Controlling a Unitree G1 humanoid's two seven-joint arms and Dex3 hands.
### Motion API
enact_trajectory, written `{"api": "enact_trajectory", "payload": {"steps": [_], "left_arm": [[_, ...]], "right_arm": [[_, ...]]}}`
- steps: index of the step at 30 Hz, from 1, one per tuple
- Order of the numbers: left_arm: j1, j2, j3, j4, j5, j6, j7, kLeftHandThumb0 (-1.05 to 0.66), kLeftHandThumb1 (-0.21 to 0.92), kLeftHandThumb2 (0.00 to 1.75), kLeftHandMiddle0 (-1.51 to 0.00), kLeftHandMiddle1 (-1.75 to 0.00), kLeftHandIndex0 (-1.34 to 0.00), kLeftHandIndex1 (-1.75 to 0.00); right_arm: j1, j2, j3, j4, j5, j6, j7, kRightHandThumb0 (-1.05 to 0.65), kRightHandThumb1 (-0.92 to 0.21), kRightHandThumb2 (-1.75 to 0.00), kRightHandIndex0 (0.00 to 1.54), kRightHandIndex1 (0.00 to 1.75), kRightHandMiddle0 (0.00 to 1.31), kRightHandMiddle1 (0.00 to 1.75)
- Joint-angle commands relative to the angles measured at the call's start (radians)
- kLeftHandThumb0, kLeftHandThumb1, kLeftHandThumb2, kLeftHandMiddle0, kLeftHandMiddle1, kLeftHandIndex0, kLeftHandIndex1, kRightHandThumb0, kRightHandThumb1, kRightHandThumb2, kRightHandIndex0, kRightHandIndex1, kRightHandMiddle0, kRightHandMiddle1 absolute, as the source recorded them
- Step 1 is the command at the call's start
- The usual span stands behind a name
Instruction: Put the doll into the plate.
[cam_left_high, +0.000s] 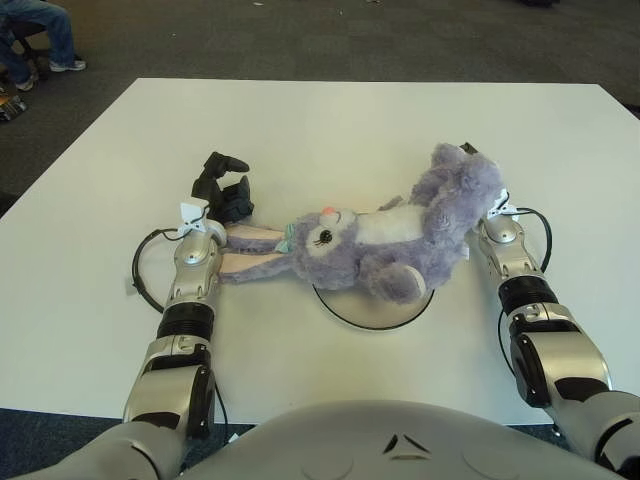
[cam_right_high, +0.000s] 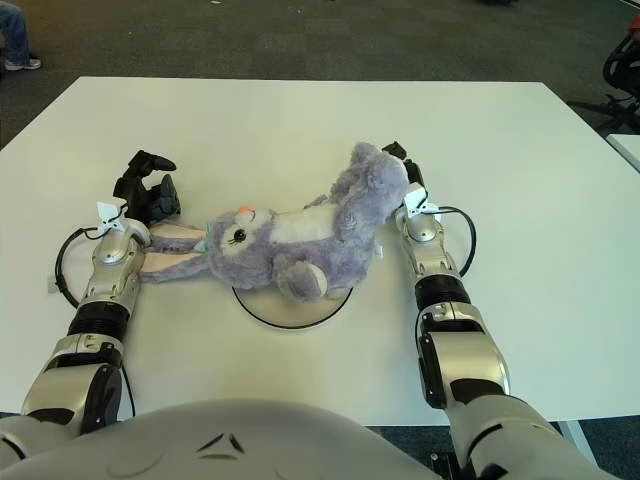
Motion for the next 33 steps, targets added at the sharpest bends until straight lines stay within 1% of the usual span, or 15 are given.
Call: {"api": "enact_trajectory", "payload": {"steps": [1, 17, 33], "left_arm": [[0.073, -0.026, -0.009, 0.062, 0.009, 0.036, 0.010, -0.42, 0.52, 1.06, -1.21, -1.75, -0.45, -1.75], [0.086, -0.039, -0.009, 0.032, -0.007, 0.036, 0.003, -0.42, 0.51, 1.07, -1.22, -1.75, -0.46, -1.75], [0.101, -0.039, -0.015, -0.014, -0.007, 0.071, -0.004, -0.41, 0.54, 1.04, -1.23, -1.75, -0.44, -1.75]], "right_arm": [[0.060, 0.006, 0.016, 0.045, -0.015, 0.059, 0.025, -0.01, -0.49, -1.05, 0.59, 1.60, 0.31, 1.66], [0.061, 0.007, 0.016, 0.041, -0.015, 0.064, 0.023, -0.01, -0.49, -1.05, 0.58, 1.60, 0.31, 1.66], [0.060, 0.005, 0.019, 0.040, -0.019, 0.061, 0.019, -0.01, -0.49, -1.04, 0.58, 1.59, 0.31, 1.67]]}}
